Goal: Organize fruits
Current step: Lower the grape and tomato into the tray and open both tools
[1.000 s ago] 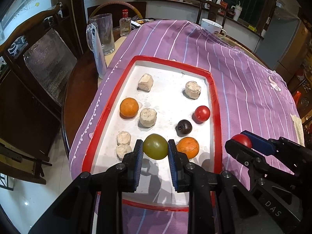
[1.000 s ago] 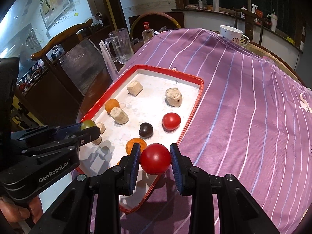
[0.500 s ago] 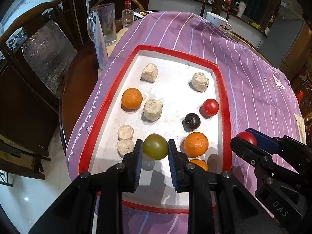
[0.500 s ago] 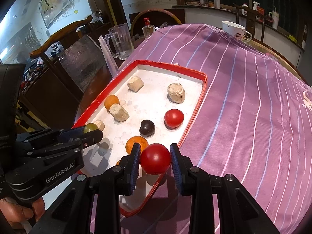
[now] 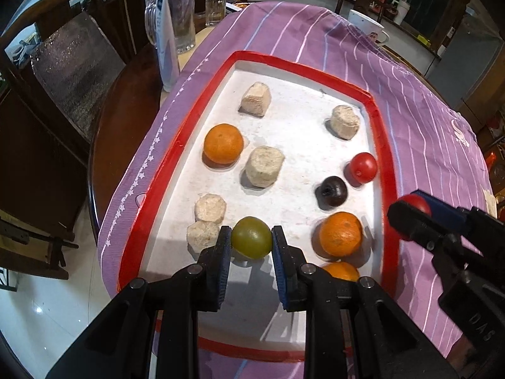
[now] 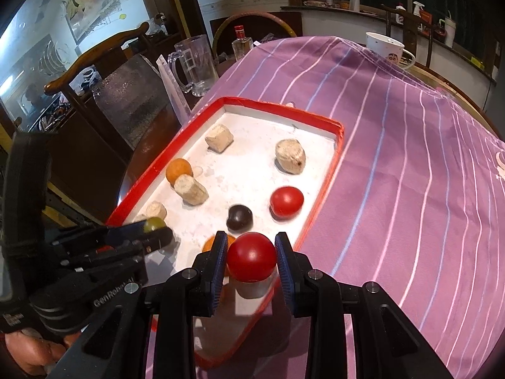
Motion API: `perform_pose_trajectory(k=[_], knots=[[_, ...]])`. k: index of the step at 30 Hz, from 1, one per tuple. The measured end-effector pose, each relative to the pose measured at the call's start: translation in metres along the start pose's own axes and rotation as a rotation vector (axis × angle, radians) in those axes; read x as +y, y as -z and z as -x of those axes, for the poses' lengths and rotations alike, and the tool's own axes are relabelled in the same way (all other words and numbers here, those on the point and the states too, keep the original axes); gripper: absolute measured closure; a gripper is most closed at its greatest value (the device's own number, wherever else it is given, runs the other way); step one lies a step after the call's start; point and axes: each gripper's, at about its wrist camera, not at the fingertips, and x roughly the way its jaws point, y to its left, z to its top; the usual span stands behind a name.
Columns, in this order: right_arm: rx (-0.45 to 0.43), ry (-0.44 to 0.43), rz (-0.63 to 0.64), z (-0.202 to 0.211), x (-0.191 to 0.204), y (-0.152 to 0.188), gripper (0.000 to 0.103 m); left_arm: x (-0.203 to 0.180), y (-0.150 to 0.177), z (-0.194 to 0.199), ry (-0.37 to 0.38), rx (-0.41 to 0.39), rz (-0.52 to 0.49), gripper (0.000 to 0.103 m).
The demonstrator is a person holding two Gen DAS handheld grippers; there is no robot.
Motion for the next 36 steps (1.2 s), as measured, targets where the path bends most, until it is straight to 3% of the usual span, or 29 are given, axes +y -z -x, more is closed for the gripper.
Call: perform_pose_trajectory(k=[16,18,20,30,36], knots=[[0.032,-0.031,-0.011,-0.050,0.010,-0.036,0.069,0.002,-0.006,-0.012,0.020,-0.019,0.004,0.078],[0.038,-0.045,-0.024,-0.053,0.008,-0.037,0.069,0.002,-0.006,-0.011,0.029,-0.022,0.005,0.073],[0.043,-0.055,-0.033,-0.056,0.007,-0.039,0.068,0.002,-0.006,-0.009,0.036,-0.028,0.007,0.062],[0.033,-0.055,-0.049,-0.054,0.003,-0.043,0.068,0.002,-0.004,-0.005,0.041,-0.035,0.015,0.055],[0.015,-0.055,-0.082,-0.041,-0.005,-0.041,0.068,0.007,-0.002,0.007,0.047,-0.053,0.050,0.038]])
